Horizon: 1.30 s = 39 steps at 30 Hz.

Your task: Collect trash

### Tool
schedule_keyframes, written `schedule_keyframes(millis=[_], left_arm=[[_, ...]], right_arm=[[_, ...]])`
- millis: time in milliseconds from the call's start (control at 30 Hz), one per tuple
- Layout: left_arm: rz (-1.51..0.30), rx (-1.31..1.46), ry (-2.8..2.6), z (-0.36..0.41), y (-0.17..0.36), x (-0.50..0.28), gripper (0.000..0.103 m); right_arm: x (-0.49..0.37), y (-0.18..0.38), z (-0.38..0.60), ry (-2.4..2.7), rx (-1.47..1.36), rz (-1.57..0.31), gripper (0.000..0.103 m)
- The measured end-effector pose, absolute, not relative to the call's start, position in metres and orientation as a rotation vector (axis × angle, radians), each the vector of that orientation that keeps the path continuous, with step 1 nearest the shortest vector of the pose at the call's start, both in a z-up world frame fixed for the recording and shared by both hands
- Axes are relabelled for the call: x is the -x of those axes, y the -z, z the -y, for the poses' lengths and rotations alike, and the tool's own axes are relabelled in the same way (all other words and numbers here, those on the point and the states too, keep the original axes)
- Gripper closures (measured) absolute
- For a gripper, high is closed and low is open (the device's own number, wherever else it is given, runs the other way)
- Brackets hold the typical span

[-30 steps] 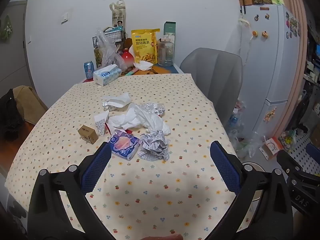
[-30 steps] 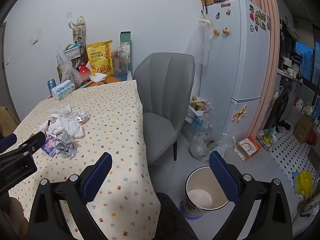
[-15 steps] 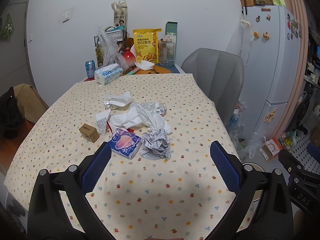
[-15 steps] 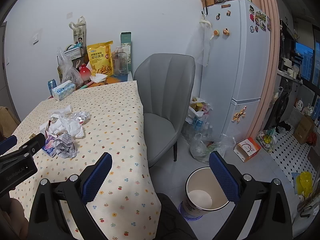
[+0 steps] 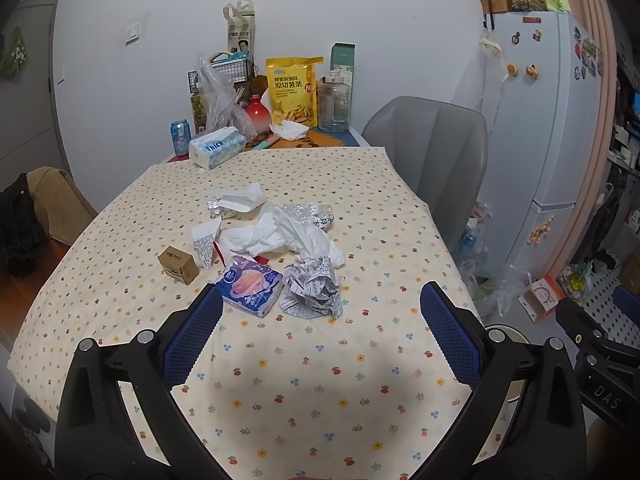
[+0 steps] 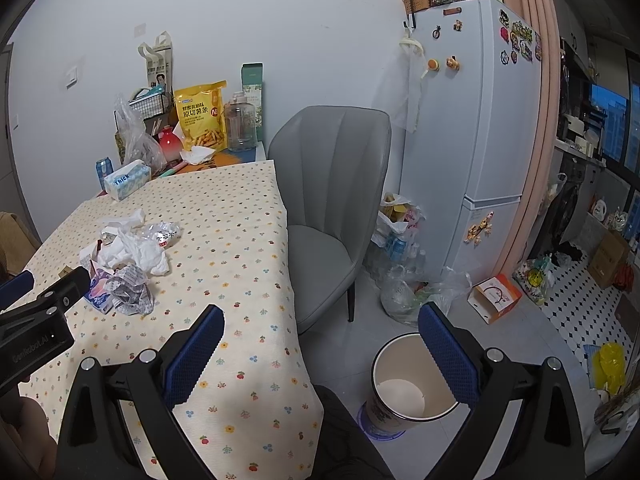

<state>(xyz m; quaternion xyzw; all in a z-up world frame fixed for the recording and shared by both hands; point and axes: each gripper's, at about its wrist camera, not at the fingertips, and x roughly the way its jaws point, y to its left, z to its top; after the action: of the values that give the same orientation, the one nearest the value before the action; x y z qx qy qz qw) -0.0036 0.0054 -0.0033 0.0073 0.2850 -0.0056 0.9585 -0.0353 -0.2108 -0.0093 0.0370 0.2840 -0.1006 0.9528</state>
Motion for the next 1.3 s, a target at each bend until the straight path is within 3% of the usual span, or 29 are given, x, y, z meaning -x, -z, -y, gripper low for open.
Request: schedule_keyframes(millis=[1300], left_arm=[[-0.58, -0.013, 0.022, -0.0018, 0.0014, 0.003, 0.005]], right_arm=[[0.0346, 0.0103, 0.2127, 0.206, -0.073, -0.579, 0.008]])
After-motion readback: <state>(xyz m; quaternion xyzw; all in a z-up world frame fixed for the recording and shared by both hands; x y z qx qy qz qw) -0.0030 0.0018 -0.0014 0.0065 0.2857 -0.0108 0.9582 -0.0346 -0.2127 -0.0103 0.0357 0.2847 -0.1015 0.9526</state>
